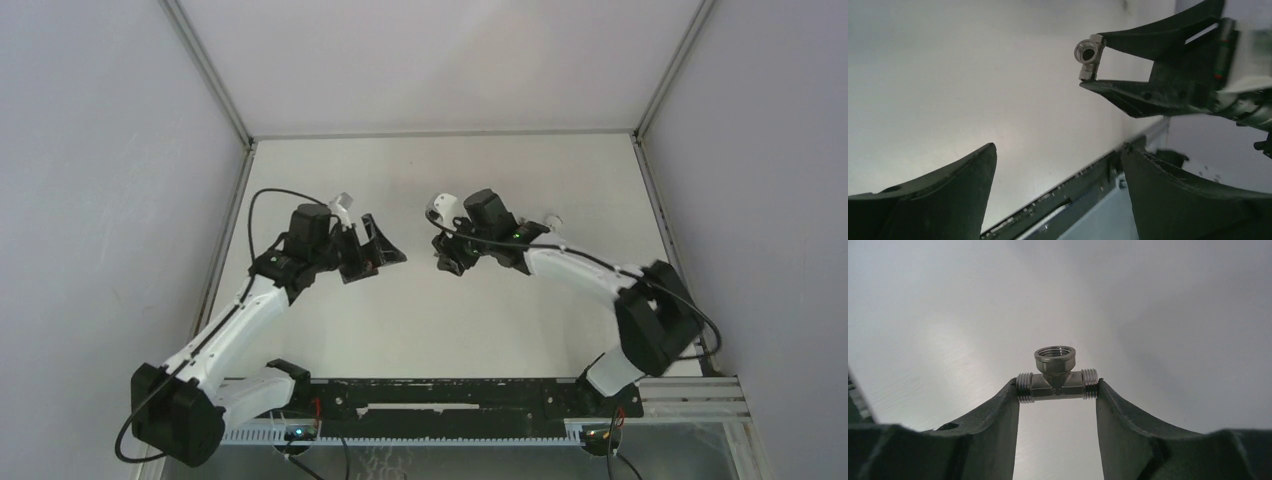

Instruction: Install the water faucets

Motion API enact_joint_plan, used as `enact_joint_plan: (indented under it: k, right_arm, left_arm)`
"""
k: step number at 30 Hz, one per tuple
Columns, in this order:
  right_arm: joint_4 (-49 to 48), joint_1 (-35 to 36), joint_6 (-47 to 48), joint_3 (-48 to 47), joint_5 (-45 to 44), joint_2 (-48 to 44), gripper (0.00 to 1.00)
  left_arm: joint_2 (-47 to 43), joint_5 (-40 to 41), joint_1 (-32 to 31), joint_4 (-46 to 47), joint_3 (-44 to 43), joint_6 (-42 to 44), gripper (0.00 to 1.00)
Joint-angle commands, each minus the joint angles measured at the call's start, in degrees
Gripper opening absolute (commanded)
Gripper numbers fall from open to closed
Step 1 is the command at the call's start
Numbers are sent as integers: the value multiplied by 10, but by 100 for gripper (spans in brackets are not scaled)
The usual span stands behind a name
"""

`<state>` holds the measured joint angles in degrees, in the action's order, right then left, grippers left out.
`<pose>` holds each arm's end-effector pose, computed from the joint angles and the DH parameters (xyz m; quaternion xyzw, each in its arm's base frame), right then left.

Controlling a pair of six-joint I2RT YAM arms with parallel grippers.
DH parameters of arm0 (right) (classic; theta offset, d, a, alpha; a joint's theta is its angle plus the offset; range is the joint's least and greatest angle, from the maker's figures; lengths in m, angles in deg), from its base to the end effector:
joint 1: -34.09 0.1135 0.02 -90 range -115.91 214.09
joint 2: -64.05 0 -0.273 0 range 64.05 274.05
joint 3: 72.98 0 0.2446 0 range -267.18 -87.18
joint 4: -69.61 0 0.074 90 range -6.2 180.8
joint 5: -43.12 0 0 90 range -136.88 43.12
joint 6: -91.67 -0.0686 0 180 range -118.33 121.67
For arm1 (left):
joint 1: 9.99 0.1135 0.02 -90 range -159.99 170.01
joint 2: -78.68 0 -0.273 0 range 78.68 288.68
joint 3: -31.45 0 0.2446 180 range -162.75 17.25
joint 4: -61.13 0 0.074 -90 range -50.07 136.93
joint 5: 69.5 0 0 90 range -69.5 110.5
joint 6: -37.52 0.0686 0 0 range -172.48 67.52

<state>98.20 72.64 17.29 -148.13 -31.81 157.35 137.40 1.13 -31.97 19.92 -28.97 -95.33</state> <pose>0.2738 0.2410 0.2077 -0.4626 0.7985 0.1921 0.3339 0.2046 -0.1071 0.2658 -0.0909 0.8899 -0.3538 0.2733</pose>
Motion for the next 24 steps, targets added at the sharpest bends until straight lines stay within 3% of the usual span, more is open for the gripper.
enact_joint_plan:
  k: [1, 10, 24]
  right_arm:
    - [-9, 28, -1, 27, 105, -119, 29]
    - [21, 83, 15, 50, 112, -195, 29]
    - [22, 91, 9, 50, 135, -228, 29]
  left_arm:
    - [42, -200, -19, 113, 13, -5, 96]
    - [62, -245, -40, 215, 18, -69, 93]
    - [105, -267, -69, 201, 13, -50, 81]
